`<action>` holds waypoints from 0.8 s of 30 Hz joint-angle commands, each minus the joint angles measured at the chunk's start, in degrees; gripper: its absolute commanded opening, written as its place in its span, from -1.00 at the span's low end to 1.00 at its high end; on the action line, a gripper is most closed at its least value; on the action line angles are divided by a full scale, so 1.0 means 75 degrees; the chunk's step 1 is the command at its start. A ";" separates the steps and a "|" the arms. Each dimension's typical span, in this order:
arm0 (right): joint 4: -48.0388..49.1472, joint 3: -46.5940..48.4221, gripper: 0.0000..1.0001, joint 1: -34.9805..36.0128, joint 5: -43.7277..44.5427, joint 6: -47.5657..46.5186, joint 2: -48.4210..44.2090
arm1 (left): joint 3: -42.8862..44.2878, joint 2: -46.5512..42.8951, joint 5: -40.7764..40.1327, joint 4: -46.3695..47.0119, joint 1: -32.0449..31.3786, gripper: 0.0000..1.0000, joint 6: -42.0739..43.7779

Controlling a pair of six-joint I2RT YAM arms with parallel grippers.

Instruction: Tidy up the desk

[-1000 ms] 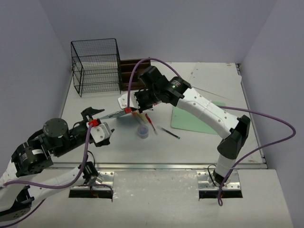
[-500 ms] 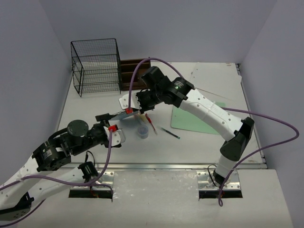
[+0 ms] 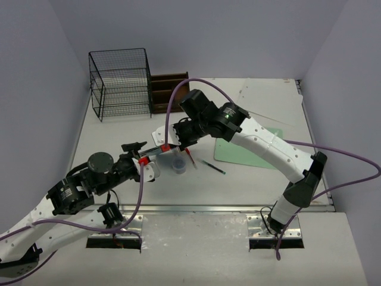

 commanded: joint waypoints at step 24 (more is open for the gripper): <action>0.0379 -0.0044 -1.00 0.0474 -0.0347 0.0375 -0.0628 | -0.0297 0.0162 0.0413 0.0426 0.0024 -0.10 -0.0254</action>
